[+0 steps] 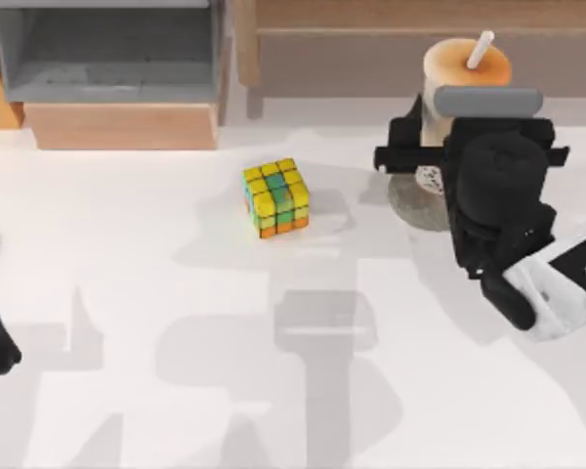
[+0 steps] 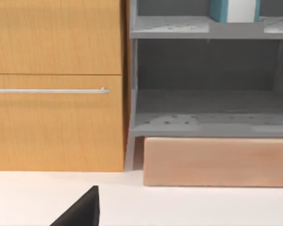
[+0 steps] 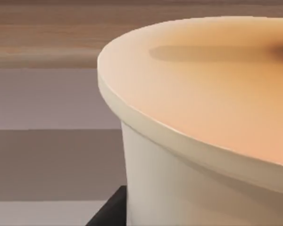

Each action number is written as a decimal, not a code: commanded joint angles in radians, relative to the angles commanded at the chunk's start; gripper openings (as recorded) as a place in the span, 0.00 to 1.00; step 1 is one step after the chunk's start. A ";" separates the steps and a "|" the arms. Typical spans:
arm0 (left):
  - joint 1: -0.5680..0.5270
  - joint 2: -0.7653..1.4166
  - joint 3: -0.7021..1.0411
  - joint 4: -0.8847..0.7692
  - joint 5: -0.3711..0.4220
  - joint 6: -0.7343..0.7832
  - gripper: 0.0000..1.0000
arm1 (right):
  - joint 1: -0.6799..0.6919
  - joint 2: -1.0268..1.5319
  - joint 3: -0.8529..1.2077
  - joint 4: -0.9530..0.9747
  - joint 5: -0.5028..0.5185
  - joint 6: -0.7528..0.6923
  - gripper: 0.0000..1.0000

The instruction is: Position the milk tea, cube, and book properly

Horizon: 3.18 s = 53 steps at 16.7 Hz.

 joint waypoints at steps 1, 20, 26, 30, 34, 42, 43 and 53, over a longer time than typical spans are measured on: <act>0.000 0.000 0.000 0.000 0.000 0.000 1.00 | 0.000 0.000 0.000 0.000 0.000 0.000 0.53; 0.000 0.000 0.000 0.000 0.000 0.000 1.00 | 0.022 -0.032 -0.052 0.024 0.019 0.005 1.00; 0.000 0.000 0.000 0.000 0.000 0.000 1.00 | 0.045 -0.060 -0.112 0.049 0.045 0.007 1.00; 0.000 0.000 0.000 0.000 0.000 0.000 1.00 | 0.039 -0.091 -0.118 0.008 0.054 0.007 1.00; 0.000 0.000 0.000 0.000 0.000 0.000 1.00 | 0.062 -0.218 -0.135 -0.103 0.066 0.010 1.00; 0.000 0.000 0.000 0.000 0.000 0.000 1.00 | 0.070 -0.288 -0.136 -0.159 0.073 0.012 1.00; 0.000 0.000 0.000 0.000 0.000 0.000 1.00 | 0.078 -0.290 -0.128 -0.164 0.071 0.014 1.00; 0.000 0.000 0.000 0.000 0.000 0.000 1.00 | 0.264 -0.078 0.390 -0.550 -0.093 0.127 1.00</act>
